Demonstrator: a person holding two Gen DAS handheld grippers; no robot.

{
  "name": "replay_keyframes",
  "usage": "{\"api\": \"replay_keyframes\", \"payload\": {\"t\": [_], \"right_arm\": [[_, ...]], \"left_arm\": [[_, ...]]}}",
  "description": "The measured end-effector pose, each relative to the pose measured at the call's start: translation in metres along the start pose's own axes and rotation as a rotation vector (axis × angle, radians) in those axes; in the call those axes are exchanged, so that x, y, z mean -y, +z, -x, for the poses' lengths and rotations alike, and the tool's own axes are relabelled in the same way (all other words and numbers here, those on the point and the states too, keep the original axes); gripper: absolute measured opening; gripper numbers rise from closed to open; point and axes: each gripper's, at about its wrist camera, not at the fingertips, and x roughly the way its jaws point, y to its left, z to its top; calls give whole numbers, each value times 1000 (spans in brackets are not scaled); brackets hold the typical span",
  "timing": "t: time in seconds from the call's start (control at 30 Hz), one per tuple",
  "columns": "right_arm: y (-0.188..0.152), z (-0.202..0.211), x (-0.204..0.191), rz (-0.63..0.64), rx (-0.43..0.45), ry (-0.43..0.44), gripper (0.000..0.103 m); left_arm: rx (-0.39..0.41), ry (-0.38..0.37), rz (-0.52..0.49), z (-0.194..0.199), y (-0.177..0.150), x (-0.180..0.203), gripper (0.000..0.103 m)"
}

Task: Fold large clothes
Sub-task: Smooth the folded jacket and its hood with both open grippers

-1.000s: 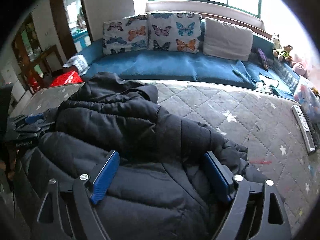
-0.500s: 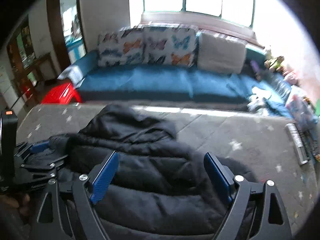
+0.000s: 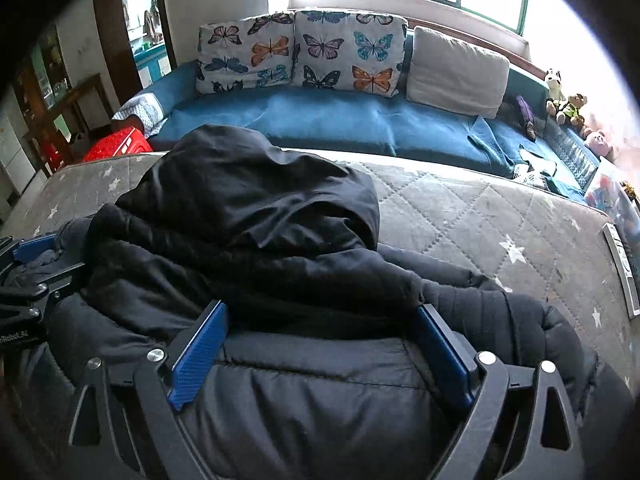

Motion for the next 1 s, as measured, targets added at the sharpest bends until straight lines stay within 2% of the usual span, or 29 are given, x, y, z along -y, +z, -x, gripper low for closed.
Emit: {"api": "replay_keyframes", "payload": {"t": [0.07, 0.13, 0.17, 0.2, 0.3, 0.33, 0.4, 0.47, 0.63, 0.7, 0.8, 0.9, 1.0], "right_arm": [[-1, 0, 0, 1, 2, 5, 100], [-1, 1, 2, 0, 2, 13, 101], [-1, 2, 2, -1, 3, 15, 101], [-1, 2, 2, -2, 4, 17, 101], [-1, 6, 3, 3, 10, 23, 101], [1, 10, 3, 9, 8, 34, 100], [2, 22, 8, 1, 16, 71, 99], [2, 36, 12, 16, 37, 90, 99], [-6, 63, 27, 65, 54, 31, 99], [-12, 55, 36, 65, 13, 18, 98], [-19, 34, 48, 17, -23, 77, 99], [-16, 31, 41, 34, -24, 43, 99], [-17, 48, 38, 55, -3, 28, 96]], "left_arm": [[4, -13, -20, 13, 1, 2, 80], [46, -25, -44, 33, 1, 9, 77], [68, -48, -48, 45, 1, 11, 71], [84, -94, -44, 55, 2, 15, 64], [104, -212, -44, 77, 5, 30, 58], [103, -222, -69, 79, 7, 38, 56], [105, -206, -136, 78, 9, 55, 45], [77, -206, -154, 66, 9, 65, 40], [-18, -320, -18, 24, 10, 51, 39], [-39, -347, 21, 12, 9, 43, 39], [-36, -329, 11, 9, 8, 44, 40], [-19, -304, 6, 18, 6, 39, 40], [14, -292, 12, 42, 1, 24, 40]]}}
